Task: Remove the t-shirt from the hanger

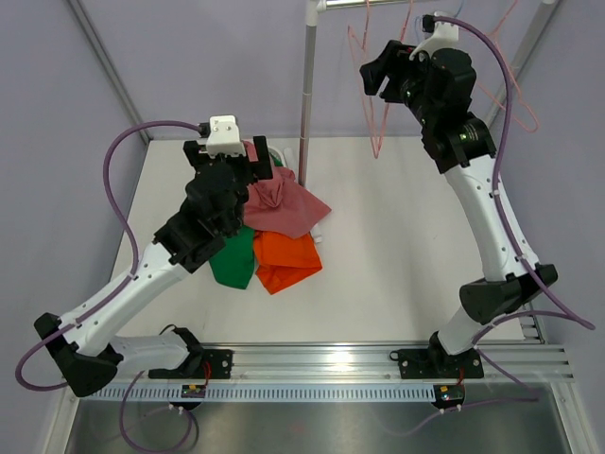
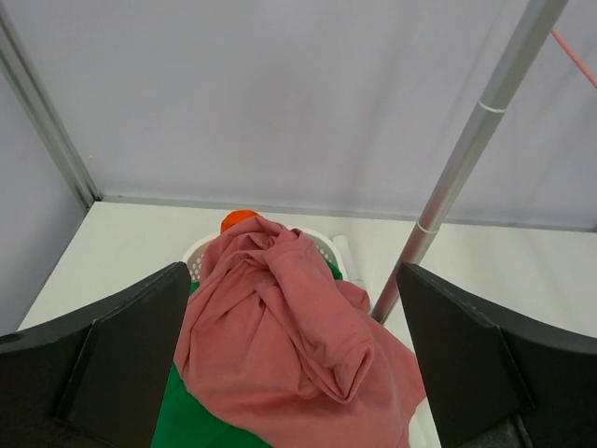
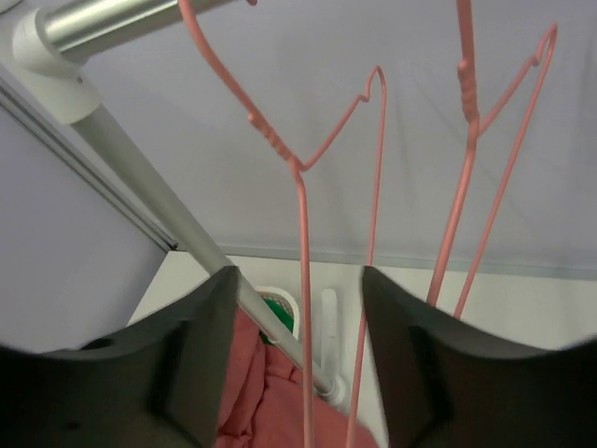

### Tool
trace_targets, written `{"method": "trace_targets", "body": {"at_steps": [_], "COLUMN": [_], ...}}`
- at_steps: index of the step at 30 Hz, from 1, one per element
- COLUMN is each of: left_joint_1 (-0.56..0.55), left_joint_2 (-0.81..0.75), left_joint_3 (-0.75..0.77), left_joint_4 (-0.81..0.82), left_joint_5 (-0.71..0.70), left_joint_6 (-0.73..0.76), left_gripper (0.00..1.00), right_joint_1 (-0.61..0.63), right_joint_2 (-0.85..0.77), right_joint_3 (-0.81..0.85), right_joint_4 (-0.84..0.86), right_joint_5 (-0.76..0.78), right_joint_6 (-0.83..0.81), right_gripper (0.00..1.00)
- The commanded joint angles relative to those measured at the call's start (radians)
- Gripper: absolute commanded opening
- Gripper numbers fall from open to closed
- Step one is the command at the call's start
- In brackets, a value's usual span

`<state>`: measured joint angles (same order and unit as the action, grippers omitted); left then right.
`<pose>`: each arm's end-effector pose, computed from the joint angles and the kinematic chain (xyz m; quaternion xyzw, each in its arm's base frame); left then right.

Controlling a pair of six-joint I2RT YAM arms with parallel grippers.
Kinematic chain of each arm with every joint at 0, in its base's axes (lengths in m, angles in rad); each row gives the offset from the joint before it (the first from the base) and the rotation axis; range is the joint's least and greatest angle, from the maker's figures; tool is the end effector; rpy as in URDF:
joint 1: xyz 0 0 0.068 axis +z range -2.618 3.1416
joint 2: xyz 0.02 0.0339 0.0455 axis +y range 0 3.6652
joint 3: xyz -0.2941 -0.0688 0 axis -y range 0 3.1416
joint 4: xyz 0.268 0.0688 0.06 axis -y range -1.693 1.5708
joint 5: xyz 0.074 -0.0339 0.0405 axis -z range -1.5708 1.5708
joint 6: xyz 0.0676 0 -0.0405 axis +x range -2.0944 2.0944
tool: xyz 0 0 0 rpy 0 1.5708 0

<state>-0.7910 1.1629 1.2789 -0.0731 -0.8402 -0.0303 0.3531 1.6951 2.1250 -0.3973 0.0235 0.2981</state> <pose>0.2338 -0.1648 0.4792 -0.0390 0.6958 -0.0045 0.7171 0.3914 0.1426 0.5762 -0.0107 0.6954 0.2221 0.6834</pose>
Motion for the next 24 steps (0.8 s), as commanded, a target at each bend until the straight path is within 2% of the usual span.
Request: {"method": "trace_targets", "body": {"at_steps": [1,4,5,12,19,24], "left_joint_1": [-0.005,-0.004,-0.004,-0.004,-0.005,-0.004], "left_joint_2": [-0.035,-0.055,-0.065,-0.209,-0.302,-0.379], "left_joint_3": [0.034,0.043,0.036,-0.114,-0.199,-0.277], "left_joint_4": [-0.065,-0.151,-0.177,-0.198,-0.299,-0.347], "left_joint_5": [0.088,0.15,0.159,0.2,0.239,0.254], "left_joint_6": [0.009,-0.002,-0.019,-0.108,-0.19,-0.23], "left_gripper": [0.99,0.99,0.99,0.99,0.99,0.99], "right_joint_1": [0.027,0.026,0.026,0.026,0.027,0.026], "right_joint_2": [-0.165,-0.269,-0.299,-0.61,-0.82,-0.974], "right_joint_3": [-0.106,-0.232,-0.299,-0.6,-0.773,-0.941], "right_joint_4": [0.035,0.025,0.018,0.032,-0.129,-0.16], "right_joint_5": [0.049,0.044,0.041,0.02,0.058,0.055], "right_joint_6": [-0.108,-0.139,-0.145,-0.114,-0.108,-0.068], "right_gripper": [0.75,0.97,0.98,0.99,0.99,0.99]}}
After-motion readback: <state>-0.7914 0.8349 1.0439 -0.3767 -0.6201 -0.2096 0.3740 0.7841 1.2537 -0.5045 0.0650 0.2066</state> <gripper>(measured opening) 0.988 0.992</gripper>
